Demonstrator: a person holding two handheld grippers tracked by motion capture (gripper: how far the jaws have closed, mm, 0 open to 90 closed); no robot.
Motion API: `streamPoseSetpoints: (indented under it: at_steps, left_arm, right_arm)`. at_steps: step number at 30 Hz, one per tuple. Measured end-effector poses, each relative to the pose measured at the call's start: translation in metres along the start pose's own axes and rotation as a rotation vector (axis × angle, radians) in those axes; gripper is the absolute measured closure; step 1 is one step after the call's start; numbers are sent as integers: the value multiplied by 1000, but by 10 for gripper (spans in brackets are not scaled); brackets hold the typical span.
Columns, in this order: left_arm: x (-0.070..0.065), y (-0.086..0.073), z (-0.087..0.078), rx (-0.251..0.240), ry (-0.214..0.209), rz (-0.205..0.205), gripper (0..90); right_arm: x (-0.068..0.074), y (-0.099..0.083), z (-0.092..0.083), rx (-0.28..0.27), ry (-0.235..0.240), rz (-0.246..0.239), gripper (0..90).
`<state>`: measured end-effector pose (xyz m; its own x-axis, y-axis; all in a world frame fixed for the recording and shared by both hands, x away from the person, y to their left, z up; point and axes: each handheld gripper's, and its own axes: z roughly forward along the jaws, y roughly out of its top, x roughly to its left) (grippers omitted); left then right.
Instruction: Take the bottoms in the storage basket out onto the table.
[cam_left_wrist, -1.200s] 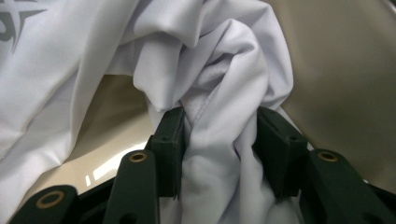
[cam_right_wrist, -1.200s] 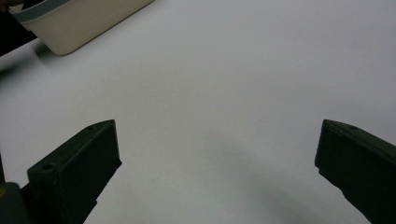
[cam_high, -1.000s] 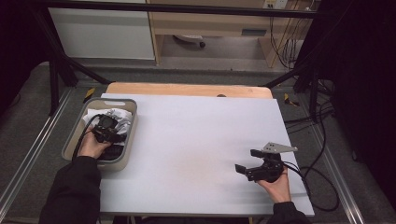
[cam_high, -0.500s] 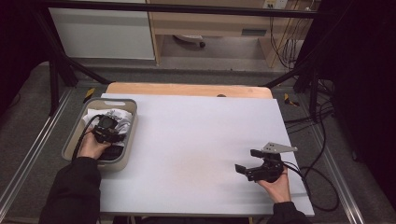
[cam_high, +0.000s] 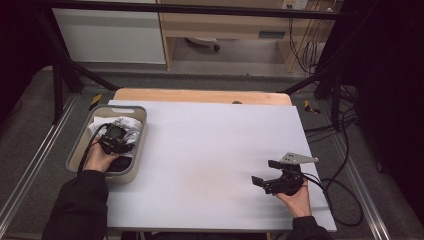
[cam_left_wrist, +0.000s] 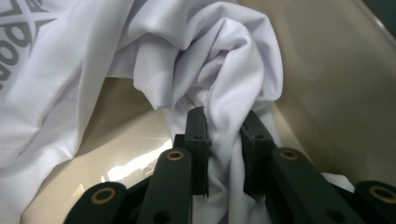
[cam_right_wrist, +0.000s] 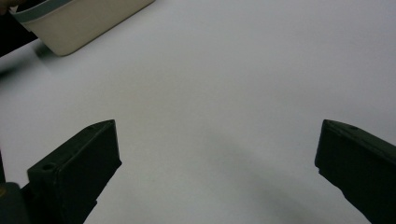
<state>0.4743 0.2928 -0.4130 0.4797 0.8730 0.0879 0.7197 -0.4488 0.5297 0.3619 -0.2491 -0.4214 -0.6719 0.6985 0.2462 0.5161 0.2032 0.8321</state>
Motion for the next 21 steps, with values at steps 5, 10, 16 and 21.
streamPoseSetpoints:
  at_steps: [5, 10, 16, 21]
  left_arm:
    - [0, -1, -3, -32, 10, -2, 767]
    - [0, -1, -6, -63, 13, -10, 770]
    - [1, -2, -9, -95, 7, -17, 772]
    - [3, -2, -10, -110, -6, -29, 772]
  right_arm:
    - [0, 0, 0, -1, 0, -3, 6]
    - [0, 0, 0, -1, 0, -3, 6]
    - [0, 0, 0, -3, 0, -3, 6]
    - [0, 0, 0, 0, 0, -1, 6]
